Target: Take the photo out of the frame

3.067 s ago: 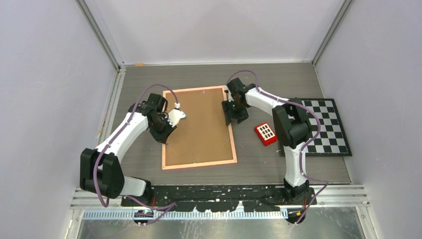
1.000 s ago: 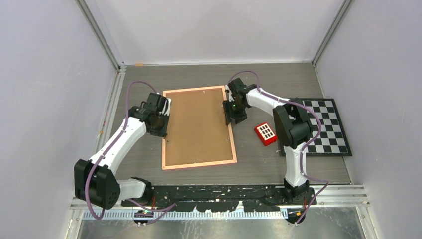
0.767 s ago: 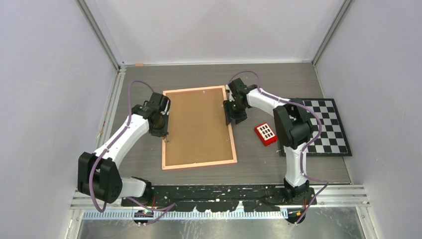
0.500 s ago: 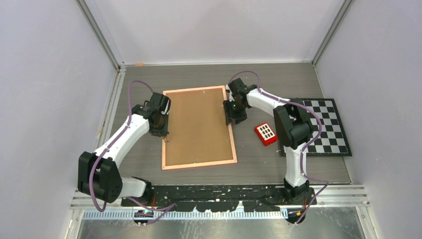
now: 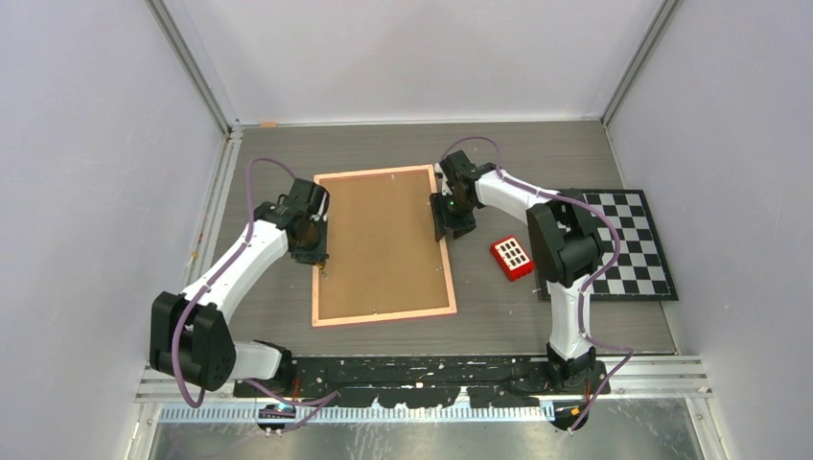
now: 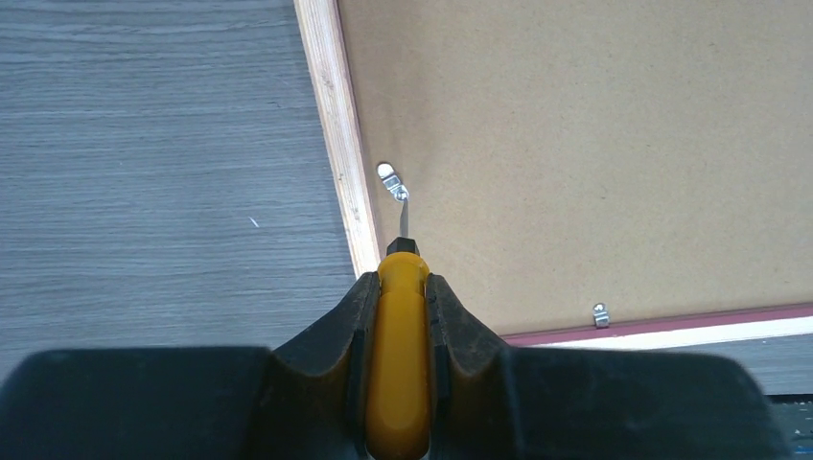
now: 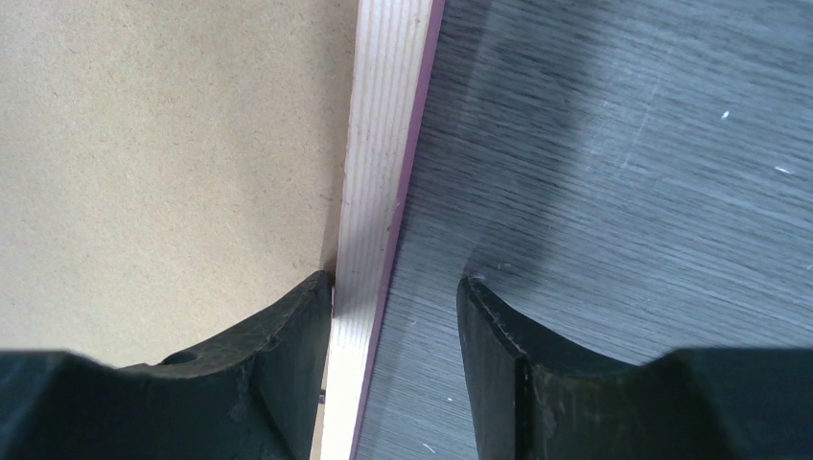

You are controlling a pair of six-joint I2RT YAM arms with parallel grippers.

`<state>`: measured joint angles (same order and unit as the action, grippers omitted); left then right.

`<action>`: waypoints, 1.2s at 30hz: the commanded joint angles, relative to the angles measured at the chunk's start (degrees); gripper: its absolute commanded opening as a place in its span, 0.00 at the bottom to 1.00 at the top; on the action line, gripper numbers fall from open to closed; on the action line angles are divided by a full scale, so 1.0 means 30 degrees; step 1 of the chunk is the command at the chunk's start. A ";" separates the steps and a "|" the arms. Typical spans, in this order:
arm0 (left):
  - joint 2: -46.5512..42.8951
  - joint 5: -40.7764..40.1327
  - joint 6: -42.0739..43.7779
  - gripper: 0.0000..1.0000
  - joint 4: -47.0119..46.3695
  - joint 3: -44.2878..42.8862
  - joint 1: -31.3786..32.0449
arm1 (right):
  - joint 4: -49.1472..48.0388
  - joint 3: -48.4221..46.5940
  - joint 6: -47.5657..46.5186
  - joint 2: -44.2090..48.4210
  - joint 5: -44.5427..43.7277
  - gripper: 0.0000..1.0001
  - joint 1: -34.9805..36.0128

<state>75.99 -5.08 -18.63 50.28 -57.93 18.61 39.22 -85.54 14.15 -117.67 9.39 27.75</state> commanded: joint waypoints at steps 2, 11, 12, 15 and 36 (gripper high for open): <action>-0.0410 0.0398 -0.0615 0.00 -0.0429 -0.0040 0.0066 | 0.0227 0.0474 0.0288 0.0093 0.0310 0.56 0.0052; 0.0264 -0.2355 -0.0498 0.00 -0.0559 0.0207 0.0007 | 0.0175 0.0496 0.0322 0.0052 0.0335 0.56 0.0065; 0.0338 -0.2320 -0.0547 0.00 -0.0614 0.0260 0.0007 | 0.0169 0.0485 0.0322 0.0052 0.0332 0.56 0.0045; 0.0586 -0.2014 -0.0661 0.00 -0.0775 0.0358 0.0007 | 0.0175 0.0504 0.0322 0.0018 0.0343 0.56 0.0056; 0.0590 0.0612 0.0164 0.00 -0.2108 0.0744 0.1127 | 0.0254 0.0270 0.0438 -0.0383 0.0587 0.55 0.0067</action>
<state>77.60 -8.49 -18.00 48.16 -57.10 20.69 39.18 -85.54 14.24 -117.67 9.72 27.64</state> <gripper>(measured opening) 0.197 0.553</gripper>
